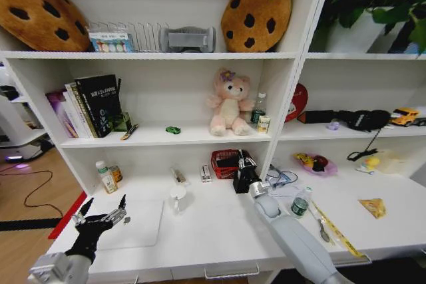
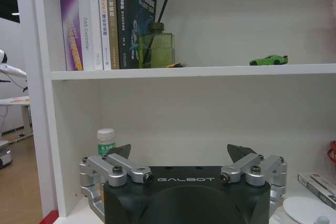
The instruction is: Organize the objects on the table.
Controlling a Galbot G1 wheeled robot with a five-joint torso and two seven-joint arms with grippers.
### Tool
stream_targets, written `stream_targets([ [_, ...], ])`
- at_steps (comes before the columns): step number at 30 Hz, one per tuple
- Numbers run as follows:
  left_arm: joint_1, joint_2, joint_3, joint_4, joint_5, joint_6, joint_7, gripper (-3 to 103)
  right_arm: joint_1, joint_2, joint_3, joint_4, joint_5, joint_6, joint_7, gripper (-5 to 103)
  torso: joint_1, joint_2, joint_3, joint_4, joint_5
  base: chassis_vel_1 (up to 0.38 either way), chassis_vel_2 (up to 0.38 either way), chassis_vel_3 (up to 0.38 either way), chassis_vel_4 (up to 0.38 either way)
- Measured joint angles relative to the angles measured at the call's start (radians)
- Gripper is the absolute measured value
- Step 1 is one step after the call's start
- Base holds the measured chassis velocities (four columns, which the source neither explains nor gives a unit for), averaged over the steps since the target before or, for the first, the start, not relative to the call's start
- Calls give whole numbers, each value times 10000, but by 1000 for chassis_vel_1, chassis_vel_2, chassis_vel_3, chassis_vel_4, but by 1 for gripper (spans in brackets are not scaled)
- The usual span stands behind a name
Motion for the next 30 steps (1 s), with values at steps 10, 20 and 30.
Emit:
stream_targets([
  [10,-1,0,0,0,0,0,0,100,-958,-728,383,1205,892,-772,-453,63,0,0,0,1,2,0,0,0,0],
  [20,0,0,0,0,0,0,0,100,-4122,-2018,1714,4706,543,-1132,-171,99,-1,1,-2,5,0,0,0,0,0],
  [30,0,0,0,0,0,0,0,100,-8894,-1119,4618,6421,-1218,-398,599,100,-1,1,-3,0,1,0,0,0,0],
])
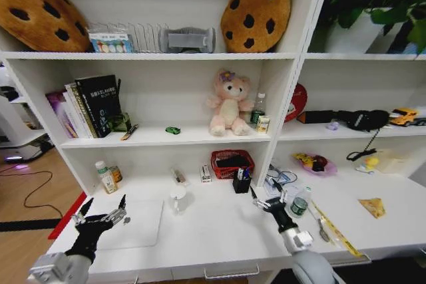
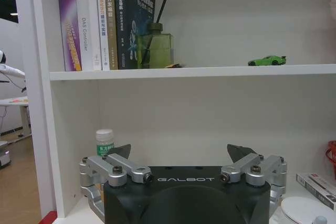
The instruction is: Organize the objects on the table.
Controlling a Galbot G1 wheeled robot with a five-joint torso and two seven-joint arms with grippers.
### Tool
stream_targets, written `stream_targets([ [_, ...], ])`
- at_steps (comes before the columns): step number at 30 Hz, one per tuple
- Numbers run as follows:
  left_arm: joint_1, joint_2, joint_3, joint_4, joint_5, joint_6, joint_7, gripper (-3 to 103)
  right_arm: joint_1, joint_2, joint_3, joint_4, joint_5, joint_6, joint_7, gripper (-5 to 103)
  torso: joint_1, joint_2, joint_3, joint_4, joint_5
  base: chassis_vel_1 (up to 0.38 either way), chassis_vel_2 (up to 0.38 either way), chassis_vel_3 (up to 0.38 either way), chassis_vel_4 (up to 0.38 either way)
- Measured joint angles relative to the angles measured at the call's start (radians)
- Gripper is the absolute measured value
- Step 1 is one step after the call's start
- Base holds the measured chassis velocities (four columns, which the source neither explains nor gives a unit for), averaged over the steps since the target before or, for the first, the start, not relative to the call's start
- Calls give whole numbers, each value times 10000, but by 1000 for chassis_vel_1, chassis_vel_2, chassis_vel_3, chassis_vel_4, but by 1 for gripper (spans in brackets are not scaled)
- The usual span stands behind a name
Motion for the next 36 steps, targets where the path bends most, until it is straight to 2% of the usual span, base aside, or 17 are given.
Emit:
stream_targets([
  [6,0,0,-1,0,0,0,-2,100,-1025,312,791,777,976,-61,38,100,0,0,0,1,-3,-7,-8,9,6],
  [15,0,0,-1,0,0,0,-2,100,-1533,714,1010,935,1076,95,16,100,1,-2,3,0,0,-135,-125,110,128],
  [25,0,0,1,-1,0,0,5,100,-1093,567,709,721,1226,-242,-110,100,3,-3,4,1,1,-226,-228,238,219],
  [29,1,-1,2,-1,0,0,6,100,-825,495,311,731,1231,-778,-87,100,2,-3,3,2,3,-78,-159,163,87],
  [31,0,-1,1,-1,0,0,6,100,-437,352,-73,739,1245,-1405,38,100,3,-3,3,-5,2,-51,-29,21,9],
  [36,0,0,-2,0,0,0,0,100,414,139,-683,492,1254,-2166,112,100,2,-3,3,3,-5,43,48,-37,-55],
])
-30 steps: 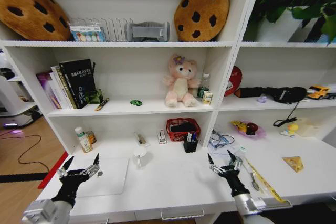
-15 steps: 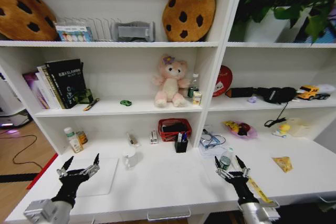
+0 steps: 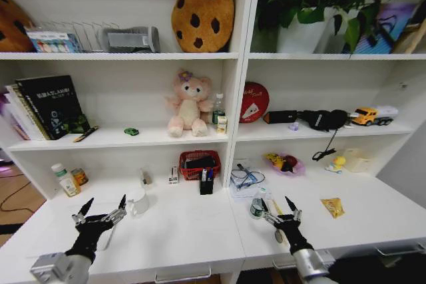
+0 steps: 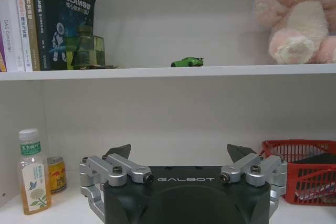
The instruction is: Organize the objects on the table.
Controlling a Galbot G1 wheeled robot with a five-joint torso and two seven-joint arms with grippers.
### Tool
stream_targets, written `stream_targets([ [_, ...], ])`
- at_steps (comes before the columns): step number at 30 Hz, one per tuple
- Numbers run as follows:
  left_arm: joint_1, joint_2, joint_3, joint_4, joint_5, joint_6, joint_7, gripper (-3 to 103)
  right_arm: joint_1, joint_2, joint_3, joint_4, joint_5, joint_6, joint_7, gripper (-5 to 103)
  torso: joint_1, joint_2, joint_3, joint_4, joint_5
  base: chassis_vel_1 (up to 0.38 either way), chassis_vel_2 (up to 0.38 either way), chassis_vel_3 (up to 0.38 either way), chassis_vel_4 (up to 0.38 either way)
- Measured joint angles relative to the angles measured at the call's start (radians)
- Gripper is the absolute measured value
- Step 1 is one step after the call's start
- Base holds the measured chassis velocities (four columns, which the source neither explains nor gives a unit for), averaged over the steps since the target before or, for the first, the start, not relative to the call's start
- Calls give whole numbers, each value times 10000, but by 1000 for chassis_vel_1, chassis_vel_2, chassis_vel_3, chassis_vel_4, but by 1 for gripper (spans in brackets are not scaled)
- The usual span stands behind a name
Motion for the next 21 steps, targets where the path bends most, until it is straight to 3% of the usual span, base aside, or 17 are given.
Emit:
stream_targets([
  [7,0,0,-1,0,1,0,-2,100,1212,-114,-496,-599,665,-1065,167,99,1,0,0,0,6,8,11,-5,-9],
  [9,1,0,0,0,0,0,-1,100,1258,-147,-483,-712,730,-1122,59,89,0,0,0,-3,6,0,0,0,0],
  [10,1,0,0,0,0,0,-1,100,1258,-147,-483,-712,730,-1122,59,89,0,0,0,-3,6,0,0,0,0],
  [13,0,0,0,-1,0,0,-1,100,1171,-132,-444,-724,741,-1044,-38,73,0,0,0,-3,6,0,0,0,0],
  [17,0,0,0,0,0,0,-1,100,1100,-91,-442,-661,738,-1011,-81,61,-1,1,-1,-3,4,0,0,0,0],
  [20,0,0,0,0,1,0,-1,100,1059,-58,-456,-643,716,-992,-81,46,0,1,-1,-3,5,0,0,0,0],
  [21,0,0,0,0,0,0,-1,100,1052,-56,-456,-640,710,-984,-81,46,-1,1,-1,-3,5,0,0,0,0],
])
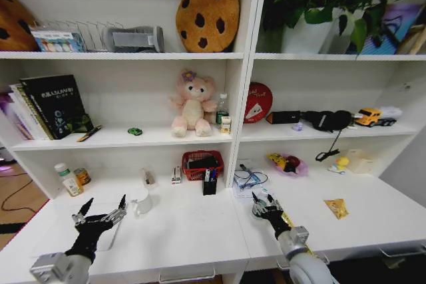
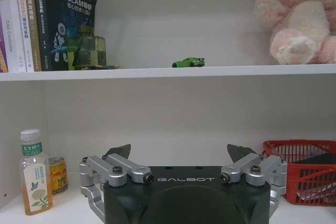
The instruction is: Organize the objects on the table.
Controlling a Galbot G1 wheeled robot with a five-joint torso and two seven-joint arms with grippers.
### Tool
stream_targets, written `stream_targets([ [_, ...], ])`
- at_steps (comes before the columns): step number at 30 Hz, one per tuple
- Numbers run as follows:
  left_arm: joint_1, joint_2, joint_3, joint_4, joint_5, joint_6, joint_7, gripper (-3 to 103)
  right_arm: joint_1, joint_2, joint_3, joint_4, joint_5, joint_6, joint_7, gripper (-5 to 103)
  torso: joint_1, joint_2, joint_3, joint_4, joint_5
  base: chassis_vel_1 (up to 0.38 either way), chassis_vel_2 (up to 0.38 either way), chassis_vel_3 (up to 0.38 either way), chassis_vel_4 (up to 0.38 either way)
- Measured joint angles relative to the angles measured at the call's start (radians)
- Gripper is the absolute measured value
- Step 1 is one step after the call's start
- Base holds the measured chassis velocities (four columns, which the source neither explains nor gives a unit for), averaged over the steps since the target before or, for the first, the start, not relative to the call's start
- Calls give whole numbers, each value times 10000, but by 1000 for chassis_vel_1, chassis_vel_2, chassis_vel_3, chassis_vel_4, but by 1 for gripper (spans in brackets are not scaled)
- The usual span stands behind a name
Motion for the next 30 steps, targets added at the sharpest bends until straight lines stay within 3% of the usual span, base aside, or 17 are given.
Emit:
stream_targets([
  [7,0,0,0,0,0,0,1,100,-166,-5,129,223,88,32,0,27,0,0,0,1,1,0,0,0,0],
  [11,0,0,0,0,0,0,3,100,-582,26,348,622,126,353,-115,22,0,0,0,5,3,0,0,0,0],
  [17,0,0,1,0,0,0,6,100,-3210,317,1445,2227,-5,1266,-935,22,-1,0,-1,-1,-1,0,0,0,0],
  [18,0,0,1,0,0,0,5,100,-4137,477,1785,2417,-314,1873,-1275,22,-2,1,-2,0,-1,0,0,0,0],
  [19,0,0,1,0,0,0,5,100,-4137,477,1785,2417,-314,1873,-1275,22,-2,1,-2,0,-1,0,0,0,0],
  [22,1,0,1,0,0,0,7,100,-6634,848,2475,2160,-1278,4347,-2275,22,-3,2,-2,-4,-3,0,0,0,0],
  [23,1,0,1,0,0,0,7,100,-6634,848,2475,2160,-1278,4347,-2275,22,-3,2,-2,-4,-3,0,0,0,0],
  [26,0,0,1,0,0,0,5,100,-7870,974,2461,619,-2455,6525,-2637,22,-3,3,-2,1,-1,0,0,0,0],
  [27,0,0,2,0,0,0,9,100,-7936,1103,2298,-198,-2685,6946,-2612,22,-3,2,-2,-2,3,0,0,0,0],
  [30,0,0,1,0,0,0,6,100,-7471,1343,2002,-1707,-2913,7250,-2553,22,-3,2,-1,-4,1,0,0,0,0],
])
